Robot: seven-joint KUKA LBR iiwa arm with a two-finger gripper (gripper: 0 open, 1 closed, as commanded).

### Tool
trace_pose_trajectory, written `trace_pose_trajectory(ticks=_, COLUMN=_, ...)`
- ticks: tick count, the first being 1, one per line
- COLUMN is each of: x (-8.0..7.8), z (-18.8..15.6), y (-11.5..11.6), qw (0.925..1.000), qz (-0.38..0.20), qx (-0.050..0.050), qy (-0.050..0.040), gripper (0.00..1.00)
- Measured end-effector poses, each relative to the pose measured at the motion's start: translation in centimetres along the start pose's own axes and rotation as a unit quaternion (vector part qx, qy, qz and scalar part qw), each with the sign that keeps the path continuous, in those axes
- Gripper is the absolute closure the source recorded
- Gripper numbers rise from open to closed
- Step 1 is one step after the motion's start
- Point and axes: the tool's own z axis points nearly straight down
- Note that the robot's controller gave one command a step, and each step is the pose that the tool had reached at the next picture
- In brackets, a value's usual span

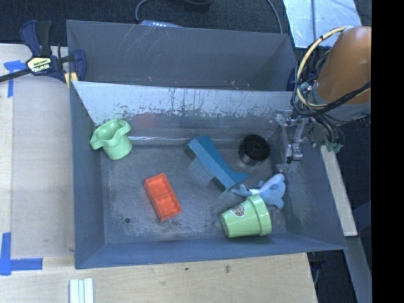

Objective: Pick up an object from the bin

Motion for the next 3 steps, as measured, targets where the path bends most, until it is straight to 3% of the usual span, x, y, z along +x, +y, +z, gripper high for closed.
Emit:
trace_pose_trajectory(ticks=1, x=-0.2, z=-0.5, y=0.0, qw=1.0000, qz=-0.001, qx=0.001, qy=-0.0041, gripper=0.00)
trace_pose_trajectory(ticks=2, x=-0.1, z=2.2, y=0.5, qw=0.9991, qz=-0.042, qx=0.001, qy=-0.0061, gripper=0.00)
trace_pose_trajectory(ticks=3, x=0.0, z=6.5, y=1.6, qw=0.9890, qz=-0.148, qx=0.002, qy=-0.0050, gripper=0.00)
